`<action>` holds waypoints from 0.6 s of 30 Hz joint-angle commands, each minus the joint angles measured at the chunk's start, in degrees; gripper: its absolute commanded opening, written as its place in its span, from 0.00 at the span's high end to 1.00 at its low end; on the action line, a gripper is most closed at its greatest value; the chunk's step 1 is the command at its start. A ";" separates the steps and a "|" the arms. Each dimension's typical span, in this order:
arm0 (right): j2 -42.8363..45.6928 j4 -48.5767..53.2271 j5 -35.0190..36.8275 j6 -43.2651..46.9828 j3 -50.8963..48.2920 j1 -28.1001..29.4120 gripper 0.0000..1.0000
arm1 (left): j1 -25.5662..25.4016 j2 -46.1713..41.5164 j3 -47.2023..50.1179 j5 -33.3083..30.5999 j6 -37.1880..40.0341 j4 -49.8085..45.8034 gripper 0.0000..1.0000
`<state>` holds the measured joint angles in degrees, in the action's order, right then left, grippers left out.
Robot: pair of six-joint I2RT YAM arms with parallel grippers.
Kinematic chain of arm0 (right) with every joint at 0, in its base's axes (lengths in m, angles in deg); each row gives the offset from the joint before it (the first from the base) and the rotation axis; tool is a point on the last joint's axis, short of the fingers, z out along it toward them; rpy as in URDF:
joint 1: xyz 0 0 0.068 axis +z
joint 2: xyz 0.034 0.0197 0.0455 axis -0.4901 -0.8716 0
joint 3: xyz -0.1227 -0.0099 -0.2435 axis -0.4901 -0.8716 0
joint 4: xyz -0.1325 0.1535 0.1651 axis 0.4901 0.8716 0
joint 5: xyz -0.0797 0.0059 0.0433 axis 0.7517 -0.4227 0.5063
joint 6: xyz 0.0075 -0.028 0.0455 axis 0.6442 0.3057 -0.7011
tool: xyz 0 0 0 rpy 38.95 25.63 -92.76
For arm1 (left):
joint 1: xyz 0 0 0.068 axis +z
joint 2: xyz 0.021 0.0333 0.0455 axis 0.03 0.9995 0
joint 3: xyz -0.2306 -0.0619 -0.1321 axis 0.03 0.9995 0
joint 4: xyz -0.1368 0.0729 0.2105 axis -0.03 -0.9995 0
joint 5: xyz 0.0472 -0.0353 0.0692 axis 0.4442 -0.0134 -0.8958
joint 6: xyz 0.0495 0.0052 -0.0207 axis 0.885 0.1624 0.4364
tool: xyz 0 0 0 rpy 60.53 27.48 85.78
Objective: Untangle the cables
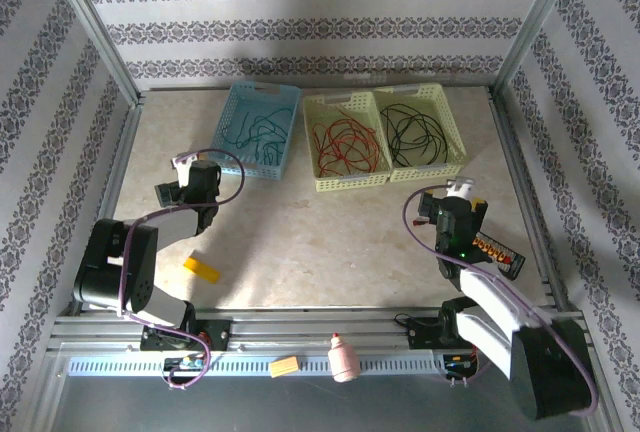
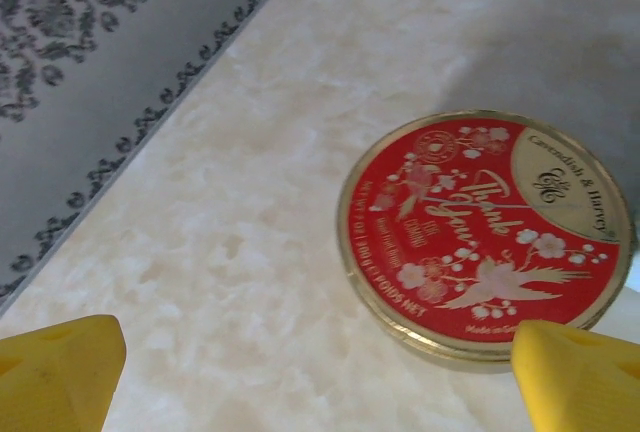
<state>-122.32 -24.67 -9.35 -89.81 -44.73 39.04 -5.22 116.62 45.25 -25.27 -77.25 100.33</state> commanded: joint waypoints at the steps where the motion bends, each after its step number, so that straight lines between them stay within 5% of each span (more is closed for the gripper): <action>1: -6.74 -14.04 -1.00 6.68 0.47 -0.47 0.01 | 0.73 1.38 1.29 0.73 6.14 13.23 0.01; 4: -15.54 -26.92 -3.37 11.53 1.23 -0.68 0.02 | 1.76 2.68 4.62 1.61 7.01 22.70 0.01; 6: -20.16 -32.27 -8.53 12.37 2.36 -1.35 0.02 | 2.22 2.03 4.35 3.14 5.66 20.09 0.01; 9: -24.27 -33.47 -23.36 13.47 3.45 -2.49 0.01 | 3.19 1.32 6.21 7.38 6.42 23.13 0.01; 11: -27.89 -42.66 -21.65 10.89 1.09 -3.77 0.02 | 3.90 0.52 8.77 12.51 7.64 27.45 0.01; 14: -35.74 -54.56 -31.35 8.13 -0.28 -8.11 0.02 | 4.28 -0.20 12.73 17.40 9.19 34.37 0.01; 16: -31.87 -41.55 -35.80 8.46 3.10 -9.64 0.01 | 4.26 -0.10 14.35 19.66 10.02 37.22 0.01; 18: -33.05 -39.22 -39.53 7.25 5.69 -10.98 0.01 | 4.31 0.72 14.54 23.70 11.24 38.43 0.01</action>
<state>-155.43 -62.95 -38.22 -80.37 -42.87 29.32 -1.52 117.41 59.30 -8.66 -68.84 130.44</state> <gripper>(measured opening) 0.985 0.993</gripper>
